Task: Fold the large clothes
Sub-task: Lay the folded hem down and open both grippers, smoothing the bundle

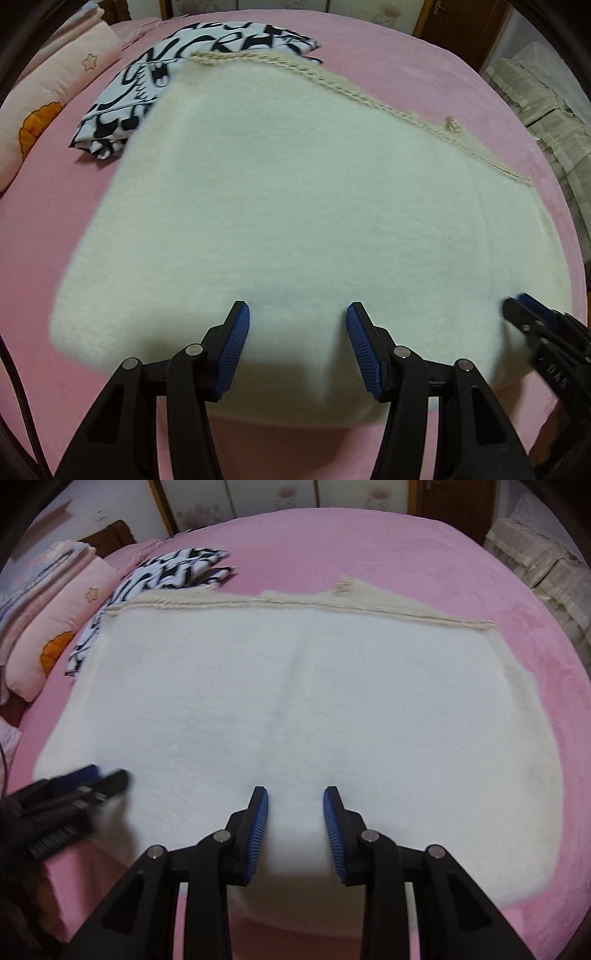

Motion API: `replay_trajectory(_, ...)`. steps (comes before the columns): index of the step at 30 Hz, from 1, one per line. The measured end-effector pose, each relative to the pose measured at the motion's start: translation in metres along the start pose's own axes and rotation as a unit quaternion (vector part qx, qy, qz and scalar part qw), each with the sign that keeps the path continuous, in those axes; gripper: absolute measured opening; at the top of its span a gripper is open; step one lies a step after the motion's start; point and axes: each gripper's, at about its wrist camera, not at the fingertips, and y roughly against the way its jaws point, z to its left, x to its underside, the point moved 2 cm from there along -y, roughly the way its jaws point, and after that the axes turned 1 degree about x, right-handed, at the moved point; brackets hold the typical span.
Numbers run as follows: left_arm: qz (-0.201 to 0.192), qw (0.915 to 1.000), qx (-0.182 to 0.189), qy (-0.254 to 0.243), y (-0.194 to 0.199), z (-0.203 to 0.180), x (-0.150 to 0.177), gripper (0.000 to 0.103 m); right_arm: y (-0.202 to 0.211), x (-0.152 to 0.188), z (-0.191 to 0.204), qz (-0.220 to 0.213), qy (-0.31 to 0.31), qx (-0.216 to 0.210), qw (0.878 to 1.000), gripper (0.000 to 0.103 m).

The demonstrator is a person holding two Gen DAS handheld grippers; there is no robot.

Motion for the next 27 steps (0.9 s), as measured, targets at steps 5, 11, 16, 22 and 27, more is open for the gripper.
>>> replay_trajectory(5, 0.004, 0.9996, 0.007, 0.026, 0.005, 0.034, 0.003, 0.054, 0.008, 0.024, -0.063, 0.007, -0.015, 0.075, 0.997, 0.030)
replay_trajectory(11, 0.006, 0.9988, 0.016, 0.046, 0.008, 0.051, 0.004, 0.054, 0.018, 0.039, -0.117, 0.015, -0.060, 0.109, 0.992, 0.030)
replay_trajectory(16, 0.012, 0.9984, 0.011, 0.054, 0.013, 0.054, 0.007, 0.054, 0.015, 0.038, -0.108, 0.021, -0.049, 0.134, 0.990, 0.034)
replay_trajectory(22, 0.016, 0.9978, 0.013, 0.064, 0.017, 0.052, 0.007, 0.055, 0.016, 0.040, -0.110, 0.030, -0.070, 0.123, 0.990, 0.035)
replay_trajectory(27, 0.030, 0.9965, 0.025, 0.075, 0.028, 0.052, 0.006, 0.067, 0.018, 0.034, -0.111, 0.056, -0.081, 0.110, 0.989, 0.036)
